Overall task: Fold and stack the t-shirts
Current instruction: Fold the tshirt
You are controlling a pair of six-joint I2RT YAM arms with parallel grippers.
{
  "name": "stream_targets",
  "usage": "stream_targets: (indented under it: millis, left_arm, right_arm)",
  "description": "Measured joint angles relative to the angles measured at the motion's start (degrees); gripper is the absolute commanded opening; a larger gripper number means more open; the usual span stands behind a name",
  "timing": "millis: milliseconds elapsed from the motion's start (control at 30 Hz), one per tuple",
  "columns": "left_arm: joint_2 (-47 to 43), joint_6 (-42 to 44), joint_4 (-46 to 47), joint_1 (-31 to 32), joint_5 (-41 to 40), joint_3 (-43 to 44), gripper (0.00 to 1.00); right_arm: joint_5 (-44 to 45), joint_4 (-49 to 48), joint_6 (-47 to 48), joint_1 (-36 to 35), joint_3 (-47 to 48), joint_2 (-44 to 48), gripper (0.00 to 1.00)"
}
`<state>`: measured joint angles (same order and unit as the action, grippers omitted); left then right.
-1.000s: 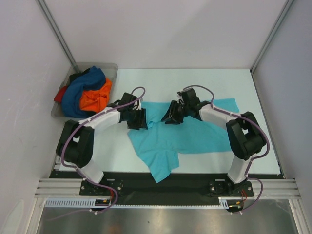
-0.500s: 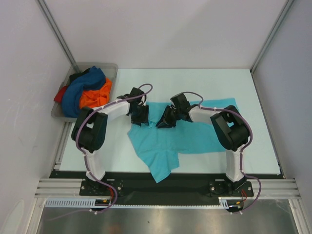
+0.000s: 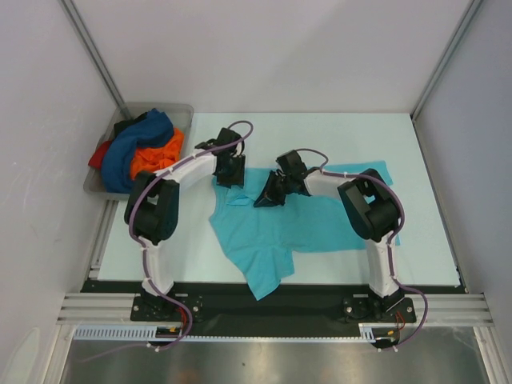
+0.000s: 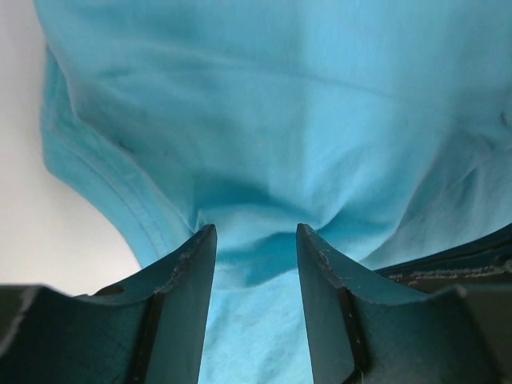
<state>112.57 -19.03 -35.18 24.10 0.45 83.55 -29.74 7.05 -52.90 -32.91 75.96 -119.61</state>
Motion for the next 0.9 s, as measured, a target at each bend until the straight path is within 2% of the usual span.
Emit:
stream_targets:
  millis: [267, 433, 600, 733, 900]
  left_arm:
    - [3.96, -0.42, -1.55, 0.0, -1.38, 5.95, 0.5]
    - [2.8, -0.39, -2.73, 0.0, -3.15, 5.97, 0.55]
    - [-5.09, -0.33, -3.08, -0.11, -3.65, -0.17, 0.59]
    - [-12.07, -0.39, -2.6, -0.28, -1.03, -6.67, 0.68]
    - [-13.88, -0.42, -1.79, -0.39, 2.99, -11.45, 0.72]
  right_arm:
    - [0.0, 1.4, 0.07, 1.18, 2.64, -3.19, 0.08]
    - [-0.55, 2.54, 0.04, 1.64, 5.29, -5.31, 0.09]
    - [-0.59, 2.54, -0.24, 2.14, 9.35, -6.64, 0.13]
    - [-1.38, 1.7, -2.32, 2.73, 11.74, -6.84, 0.2]
    - [-3.13, -1.22, -5.9, 4.83, 12.15, -7.74, 0.27]
